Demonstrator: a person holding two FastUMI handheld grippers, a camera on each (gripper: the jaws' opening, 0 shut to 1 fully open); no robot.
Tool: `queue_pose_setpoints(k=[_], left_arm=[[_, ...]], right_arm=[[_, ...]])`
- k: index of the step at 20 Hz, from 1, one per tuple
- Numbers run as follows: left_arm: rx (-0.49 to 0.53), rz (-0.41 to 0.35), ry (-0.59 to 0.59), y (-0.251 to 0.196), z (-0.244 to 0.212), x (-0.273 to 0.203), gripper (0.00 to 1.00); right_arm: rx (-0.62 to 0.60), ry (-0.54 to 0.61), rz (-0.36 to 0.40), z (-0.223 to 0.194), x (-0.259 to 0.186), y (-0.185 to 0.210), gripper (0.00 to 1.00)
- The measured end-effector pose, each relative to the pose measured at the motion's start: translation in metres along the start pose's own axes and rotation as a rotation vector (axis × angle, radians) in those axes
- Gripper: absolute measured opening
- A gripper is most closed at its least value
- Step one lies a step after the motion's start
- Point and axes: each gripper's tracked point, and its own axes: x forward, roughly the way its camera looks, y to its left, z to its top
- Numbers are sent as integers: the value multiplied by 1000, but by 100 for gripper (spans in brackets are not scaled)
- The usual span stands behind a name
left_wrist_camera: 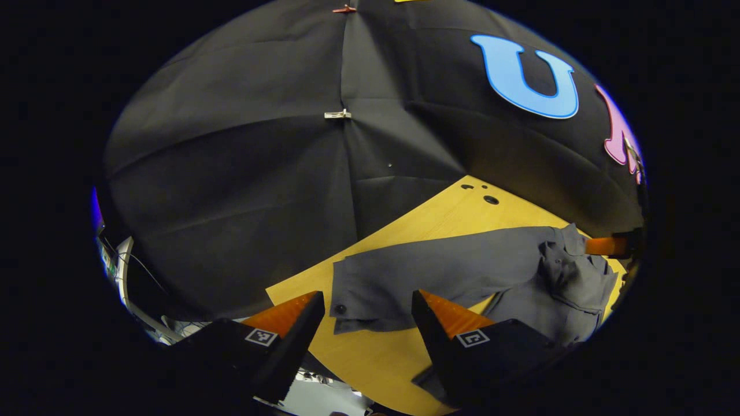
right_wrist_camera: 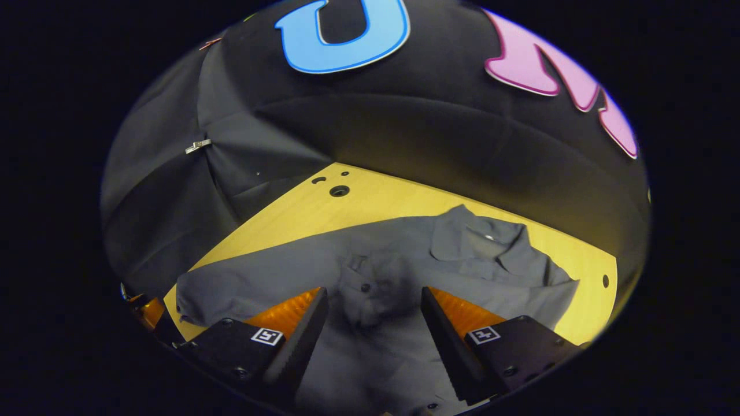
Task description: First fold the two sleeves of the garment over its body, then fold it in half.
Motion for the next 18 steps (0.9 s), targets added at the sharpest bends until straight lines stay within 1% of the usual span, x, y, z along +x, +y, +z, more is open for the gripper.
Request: queue_pose_setpoints(k=[3,4,5,9,13,17,18], left_arm=[[-2,23,4,12,-3,27,96],[7,28,5,16,-5,39,92],[17,34,13,17,-8,50,96],[0,30,70,17,-20,86,96],[22,37,106,12,-33,110,96],[25,31,116,9,-35,120,96],[22,24,118,7,-36,121,100]], right_arm=[[40,2,-61,-13,-29,-33,99],[59,4,-80,-18,-39,-42,99],[79,7,-96,-24,-49,-52,99],[132,-5,-179,-40,-90,-89,98],[183,16,-237,-63,-116,-111,98],[234,-4,-282,-72,-142,-124,98],[240,-6,-293,-77,-148,-127,98]])
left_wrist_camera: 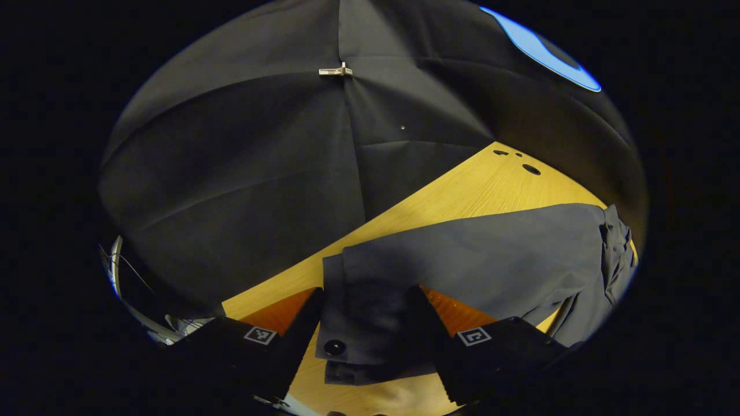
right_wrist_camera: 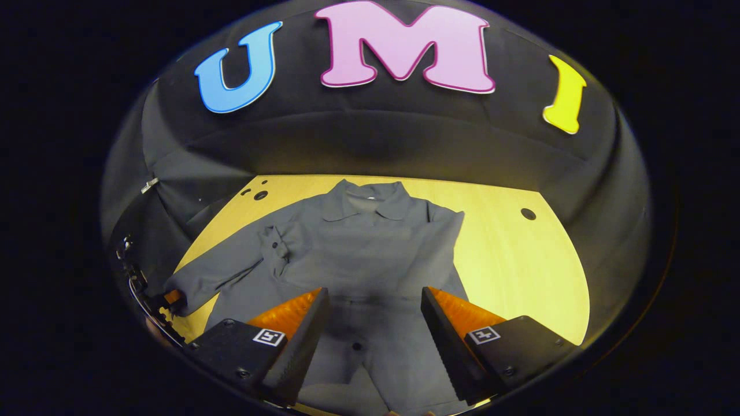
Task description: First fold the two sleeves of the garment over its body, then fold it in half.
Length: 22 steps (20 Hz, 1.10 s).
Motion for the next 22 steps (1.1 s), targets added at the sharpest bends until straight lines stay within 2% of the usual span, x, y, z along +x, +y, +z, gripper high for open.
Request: queue_pose_setpoints(k=[1,2,3,4,5,6,11,12,16,22], left_arm=[[-1,-3,5,0,-1,1,97],[-2,-14,6,-2,-1,2,89],[11,-24,10,-7,-2,1,88],[28,-42,12,-11,-2,3,82],[41,-57,11,-14,-1,2,75],[48,-74,13,-17,-1,3,61],[98,-119,-6,-28,0,2,13],[102,-122,-6,-28,2,3,8],[118,-144,-51,-36,27,-10,6],[149,-240,-155,-89,87,-51,5]], right_arm=[[6,-3,-13,-3,-7,-7,98],[13,-2,-24,-7,-13,-11,98],[24,-1,-34,-12,-19,-17,98],[38,-1,-46,-17,-25,-22,98],[55,2,-57,-22,-29,-28,98],[72,5,-68,-28,-34,-33,98],[149,10,-145,-50,-54,-69,98],[166,7,-159,-53,-57,-76,98],[208,-4,-204,-63,-68,-98,98],[230,13,-222,-81,-73,-118,98]])
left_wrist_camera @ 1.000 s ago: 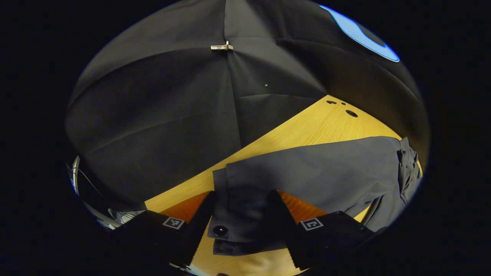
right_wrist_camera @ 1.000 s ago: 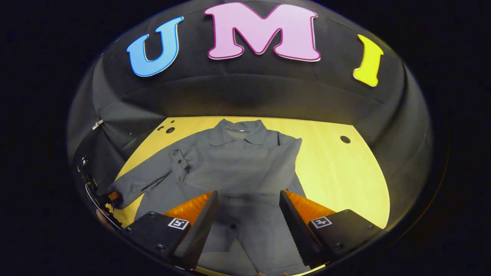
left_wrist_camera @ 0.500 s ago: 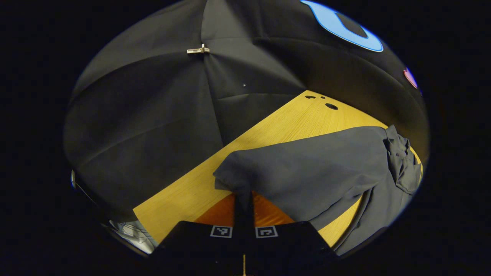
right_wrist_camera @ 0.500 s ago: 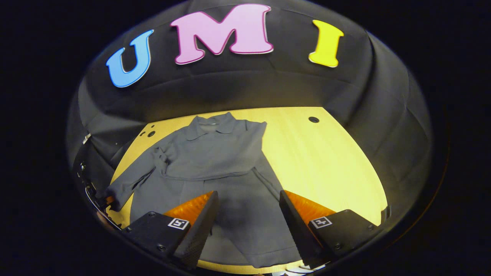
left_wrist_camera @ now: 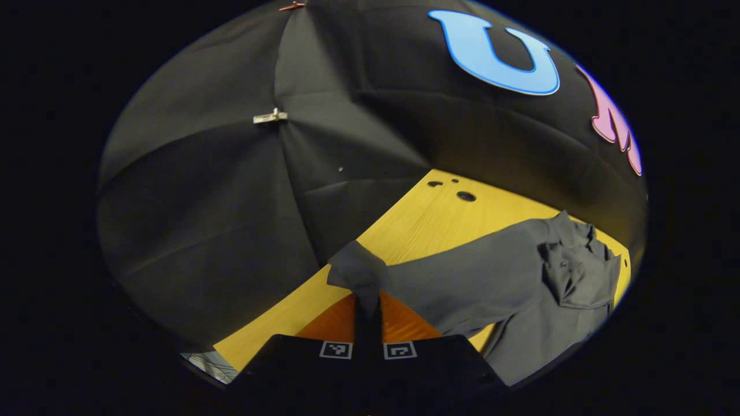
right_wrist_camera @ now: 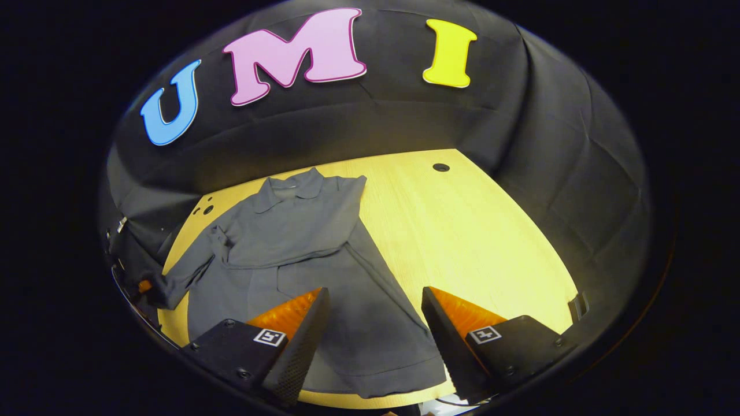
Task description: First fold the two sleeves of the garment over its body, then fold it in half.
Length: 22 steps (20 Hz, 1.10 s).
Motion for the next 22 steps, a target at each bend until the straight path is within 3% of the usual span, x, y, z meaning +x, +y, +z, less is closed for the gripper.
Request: queue_pose_setpoints(k=[5,11,22], left_arm=[[69,-76,-92,-66,64,-16,5],[240,-215,-183,-176,107,-38,5],[342,-549,-144,-400,82,-79,5]], right_arm=[[14,22,13,-15,1,-15,99],[30,19,6,-16,6,-40,99],[65,54,31,-22,14,-55,99]])
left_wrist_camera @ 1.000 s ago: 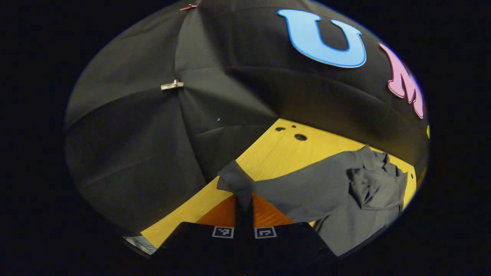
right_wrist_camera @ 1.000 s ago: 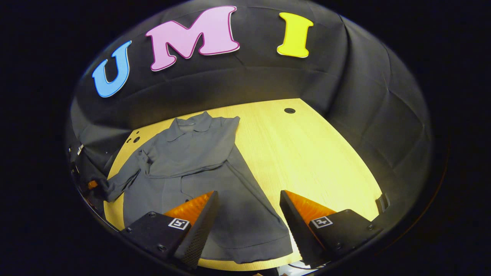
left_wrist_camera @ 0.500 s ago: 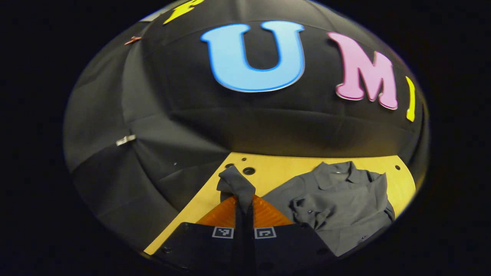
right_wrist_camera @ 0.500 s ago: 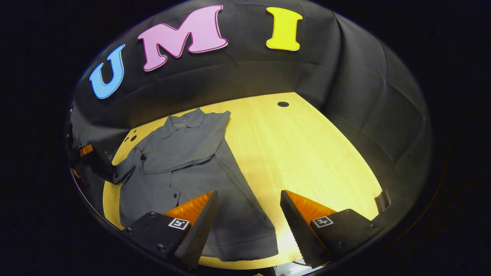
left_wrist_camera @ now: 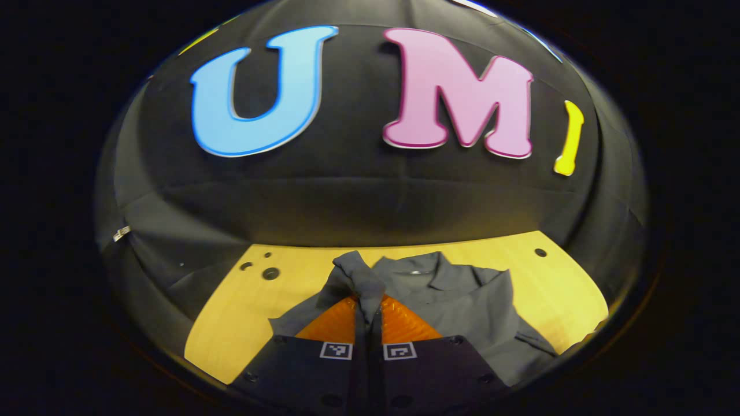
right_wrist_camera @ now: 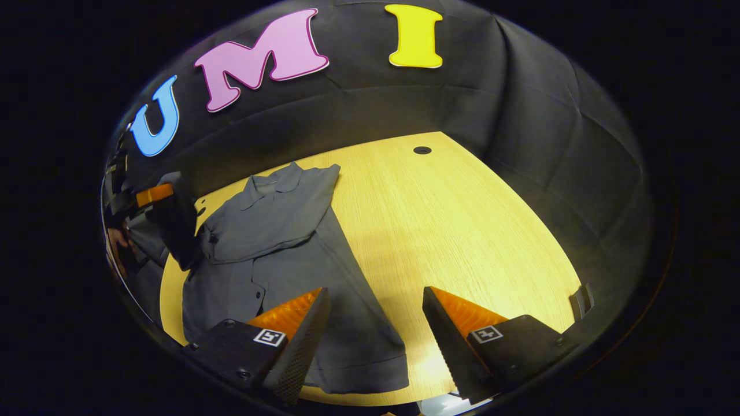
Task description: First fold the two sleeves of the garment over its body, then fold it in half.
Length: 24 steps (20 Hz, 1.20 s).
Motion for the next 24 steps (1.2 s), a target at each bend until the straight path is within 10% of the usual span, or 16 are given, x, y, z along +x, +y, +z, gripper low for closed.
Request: queue_pose_setpoints(k=[11,18,24], left_arm=[[120,-300,77,-188,-11,42,5],[98,-350,213,-243,-55,64,4],[24,-385,309,-259,-81,64,22]], right_arm=[[49,83,-31,-30,6,-37,99],[92,109,-85,-43,1,-69,99],[111,108,-91,-43,-1,-78,99]])
